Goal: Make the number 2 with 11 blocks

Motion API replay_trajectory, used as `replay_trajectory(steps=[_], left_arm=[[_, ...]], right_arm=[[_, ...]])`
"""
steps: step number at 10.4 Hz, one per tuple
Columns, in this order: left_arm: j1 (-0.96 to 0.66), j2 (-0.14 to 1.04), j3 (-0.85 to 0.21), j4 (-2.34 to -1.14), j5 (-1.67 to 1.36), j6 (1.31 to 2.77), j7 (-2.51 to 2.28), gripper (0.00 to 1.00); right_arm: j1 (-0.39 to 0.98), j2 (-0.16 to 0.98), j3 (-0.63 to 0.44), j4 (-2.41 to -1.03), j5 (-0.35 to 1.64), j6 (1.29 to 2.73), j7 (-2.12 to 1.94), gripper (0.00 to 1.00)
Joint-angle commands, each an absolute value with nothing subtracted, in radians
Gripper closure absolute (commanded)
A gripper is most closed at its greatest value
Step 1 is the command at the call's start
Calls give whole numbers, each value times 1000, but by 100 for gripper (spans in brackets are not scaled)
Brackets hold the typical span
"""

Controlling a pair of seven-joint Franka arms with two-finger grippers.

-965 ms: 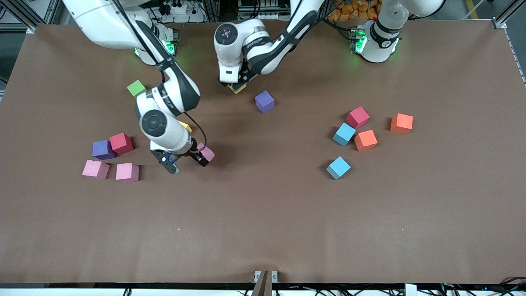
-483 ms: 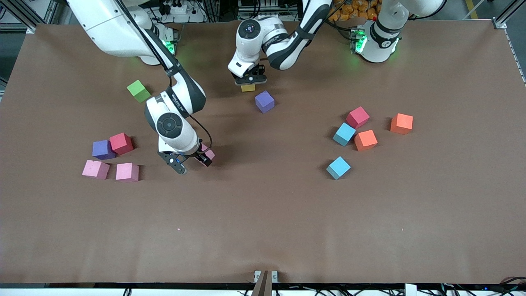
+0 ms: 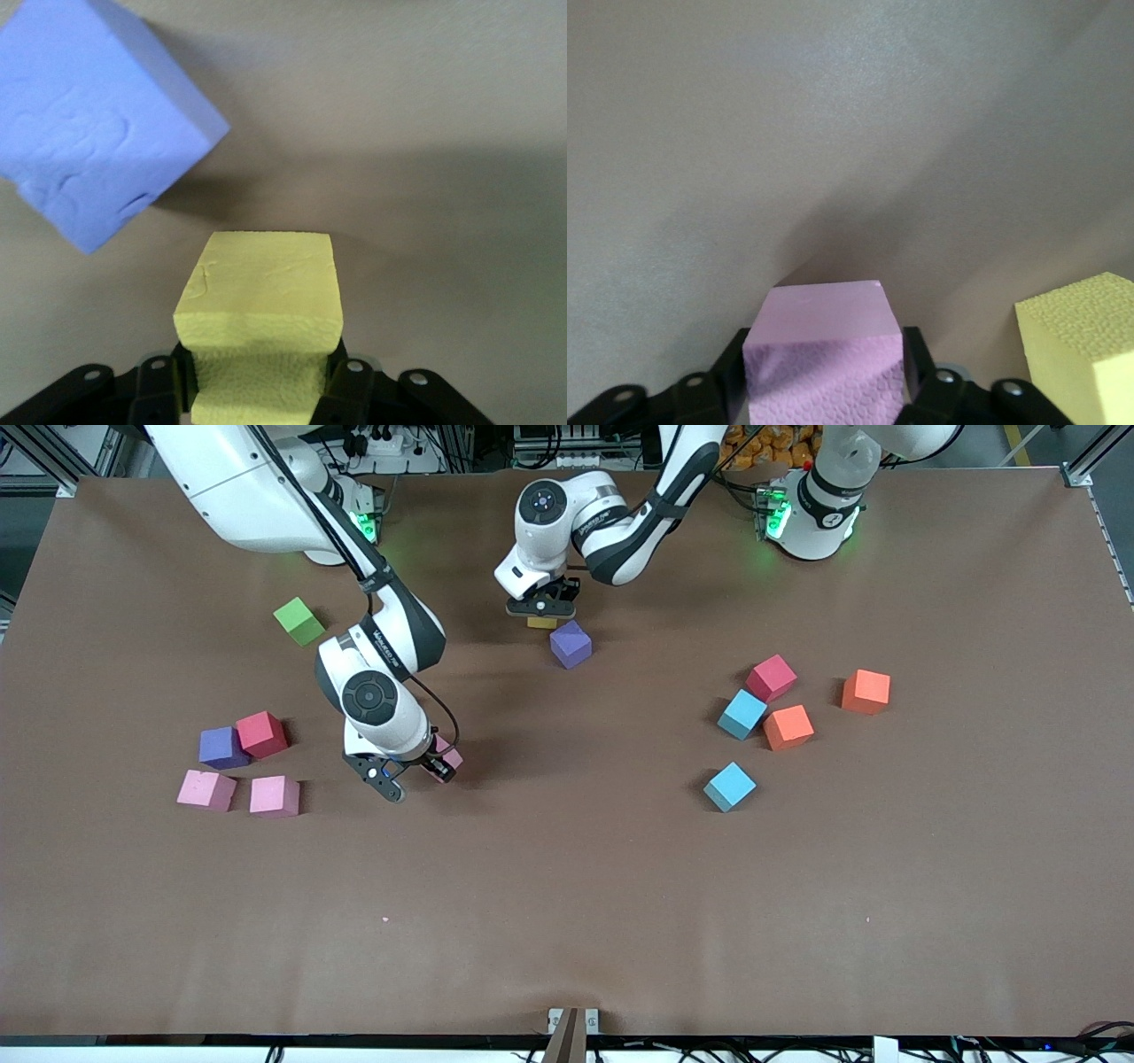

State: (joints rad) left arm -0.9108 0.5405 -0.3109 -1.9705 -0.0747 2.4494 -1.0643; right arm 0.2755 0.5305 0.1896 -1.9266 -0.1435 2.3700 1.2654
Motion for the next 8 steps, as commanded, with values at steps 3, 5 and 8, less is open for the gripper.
replay_trajectory(steps=[3, 5, 8], left_arm=[[-896, 548, -351, -1905, -91, 2304, -1045, 100], [-897, 572, -351, -1881, -86, 2303, -1039, 100], [-897, 584, -351, -1878, -81, 2301, -1034, 100]], right_arm=[[285, 552, 192, -1895, -167, 2384, 1284, 85], [285, 535, 195, -1879, -167, 2361, 1272, 87], [275, 520, 227, -1751, -157, 2144, 1256, 95]])
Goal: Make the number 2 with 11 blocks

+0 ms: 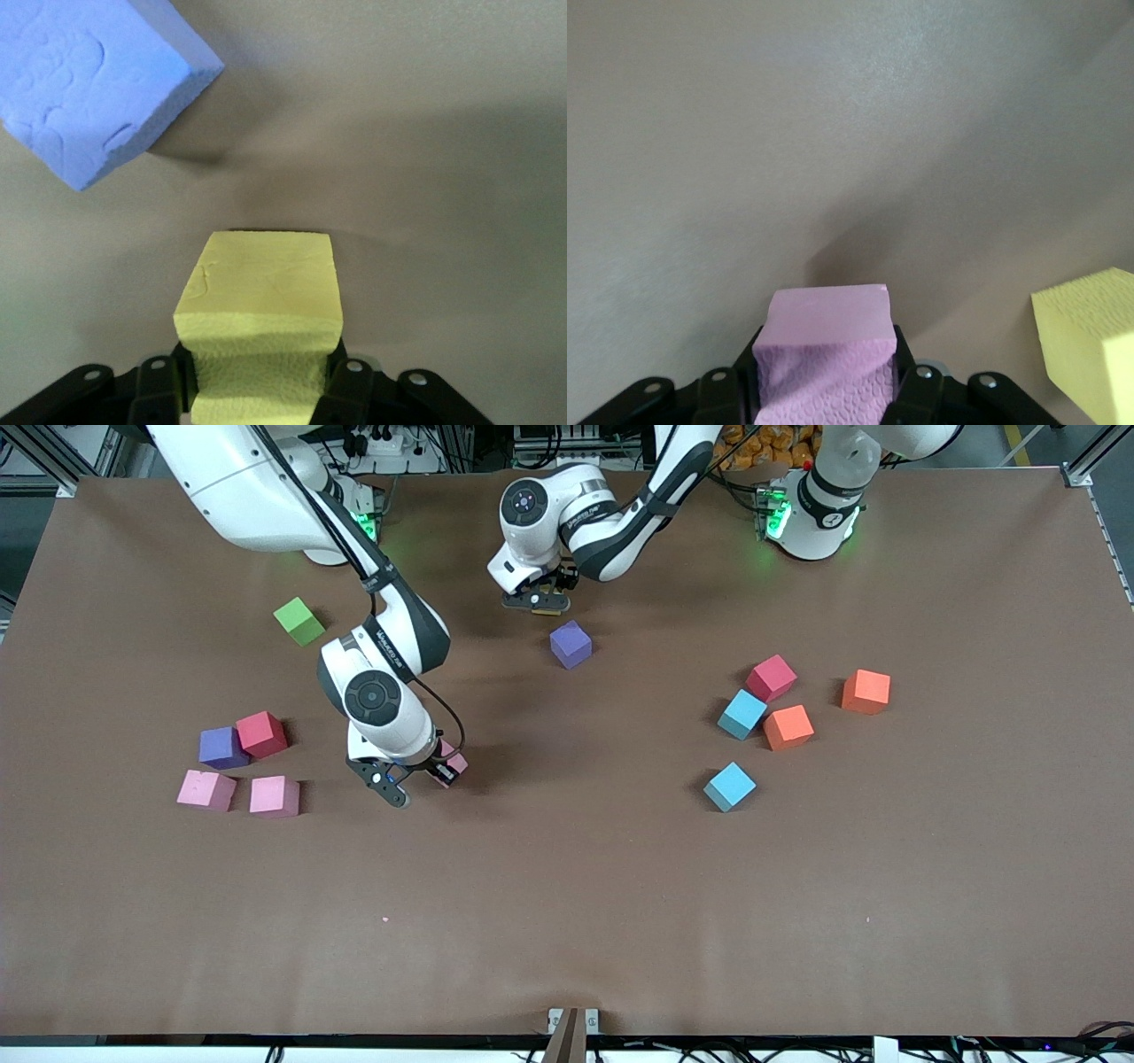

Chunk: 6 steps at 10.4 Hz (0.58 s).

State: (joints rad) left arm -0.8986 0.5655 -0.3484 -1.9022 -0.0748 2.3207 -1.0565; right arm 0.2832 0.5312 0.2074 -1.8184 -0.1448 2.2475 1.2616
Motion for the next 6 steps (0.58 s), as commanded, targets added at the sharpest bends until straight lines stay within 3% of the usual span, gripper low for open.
replay_trajectory(steps=[1, 2, 3, 6], left_arm=[[-897, 592, -351, -1873, -81, 2301, -1035, 93], [-896, 595, -350, -1871, -84, 2302, -1043, 23], [-900, 600, -350, -1864, -83, 2301, -1048, 0], [-896, 584, -350, -1852, -92, 2289, -1057, 0]], right_arm=[[272, 512, 236, -1727, -155, 2097, 1241, 95], [253, 490, 247, -1726, -138, 2074, 1206, 95], [236, 459, 248, -1727, -83, 2060, 1172, 95], [80, 367, 374, -1732, 3, 1918, 1085, 100]])
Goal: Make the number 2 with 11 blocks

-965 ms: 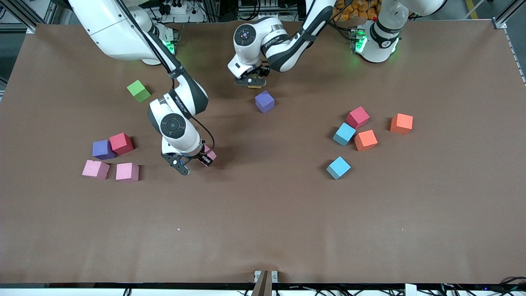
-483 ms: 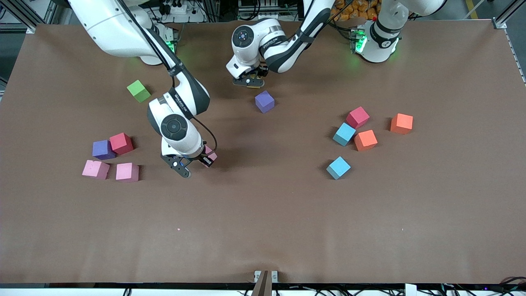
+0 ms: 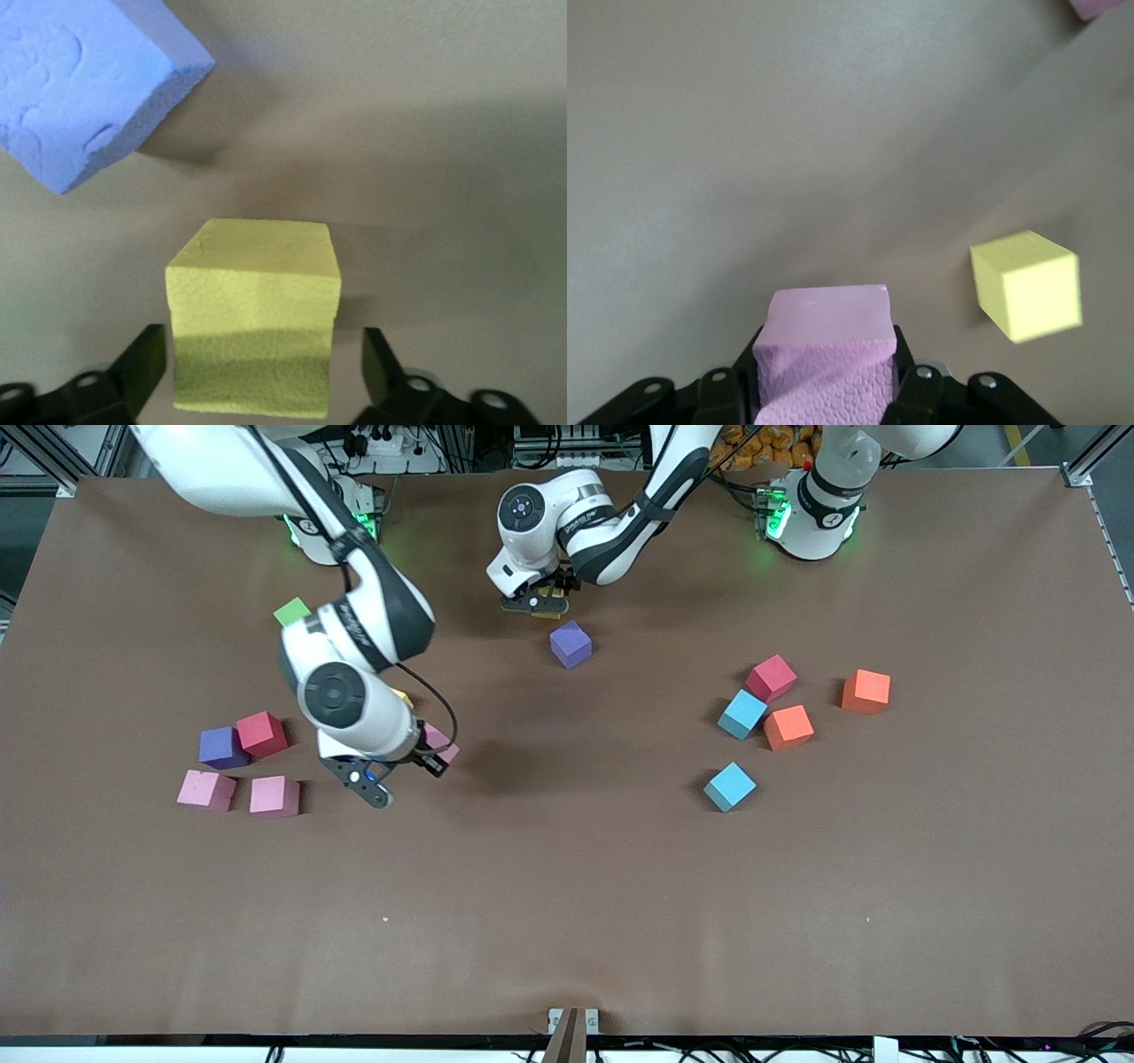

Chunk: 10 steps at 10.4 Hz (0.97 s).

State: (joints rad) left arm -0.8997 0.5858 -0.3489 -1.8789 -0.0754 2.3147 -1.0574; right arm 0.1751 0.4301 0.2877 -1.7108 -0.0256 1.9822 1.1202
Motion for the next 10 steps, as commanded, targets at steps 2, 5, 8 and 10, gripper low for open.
replay_trajectory(steps=[2, 5, 8, 10], left_arm=[[-891, 574, -344, -1784, -92, 2183, -1113, 0], [-852, 561, -339, -1743, -92, 2137, -1270, 0], [-715, 561, -341, -1758, -106, 2123, -1380, 0], [-651, 561, -342, -1776, -107, 2125, -1431, 0]], right_arm=[[48, 312, 390, -1742, 46, 1826, 1088, 100], [14, 172, 387, -1905, 139, 1822, 1100, 100], [8, 63, 387, -2063, 184, 1821, 1227, 100], [9, 37, 387, -2114, 221, 1831, 1372, 100]])
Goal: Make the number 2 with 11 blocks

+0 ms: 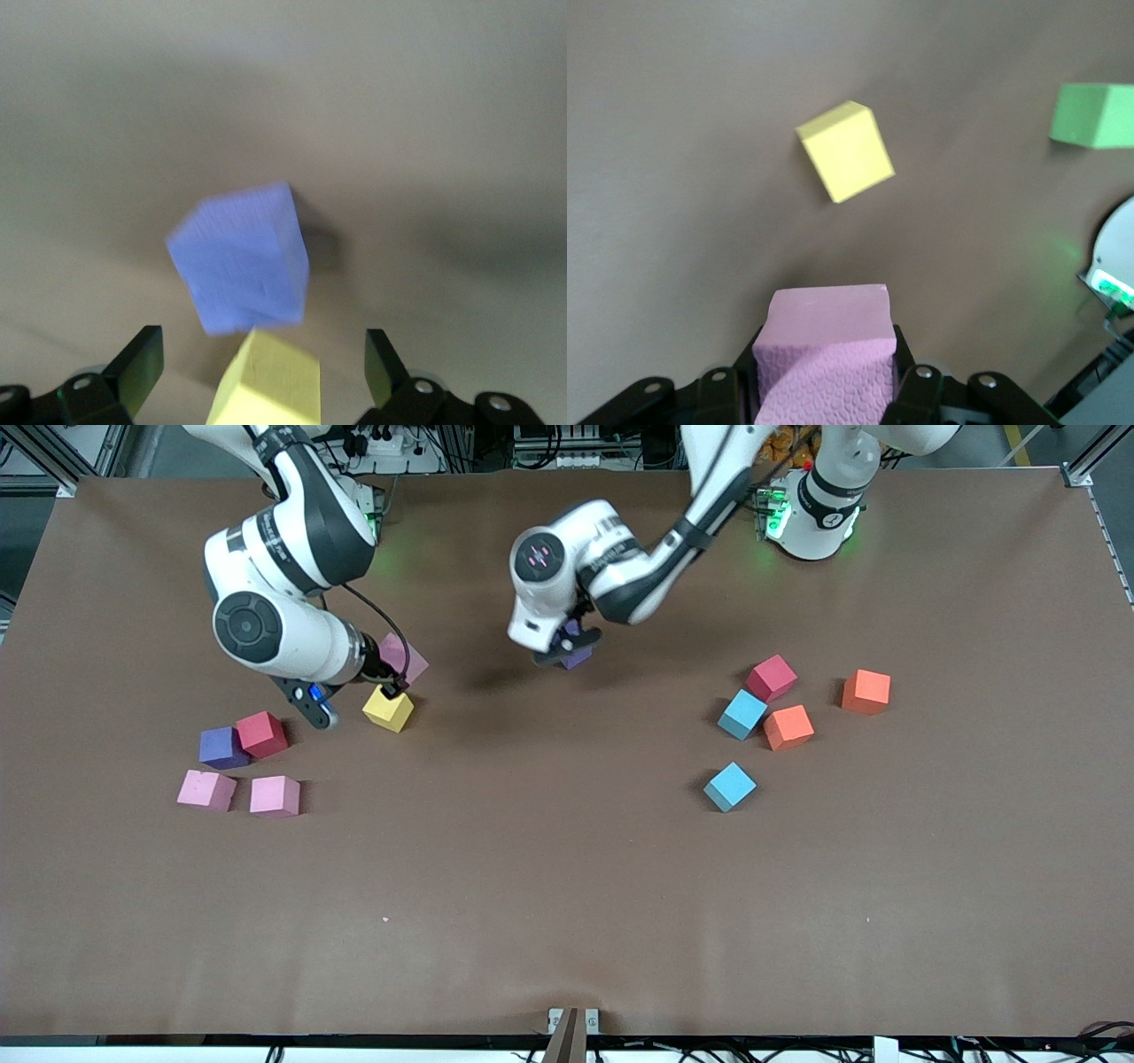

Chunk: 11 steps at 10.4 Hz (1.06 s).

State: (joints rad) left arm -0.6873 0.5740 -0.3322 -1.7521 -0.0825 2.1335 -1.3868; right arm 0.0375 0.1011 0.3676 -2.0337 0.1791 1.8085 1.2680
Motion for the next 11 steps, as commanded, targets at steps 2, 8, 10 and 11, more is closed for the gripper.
replay_trajectory(steps=[2, 8, 10, 11], left_arm=[[-643, 577, -347, -1818, -139, 2211, -1436, 0], [-660, 577, -350, -1905, -152, 2296, -1485, 0], [-658, 575, -350, -1907, -152, 2289, -1500, 0], [-660, 580, -350, -1907, -152, 2290, -1503, 0]], right_arm=[[34, 19, 432, -2207, 222, 1932, 1556, 100], [69, 28, 595, -2446, 341, 2242, 1950, 100], [71, 34, 649, -2474, 414, 2288, 1971, 100], [69, 32, 691, -2503, 458, 2346, 1974, 100]])
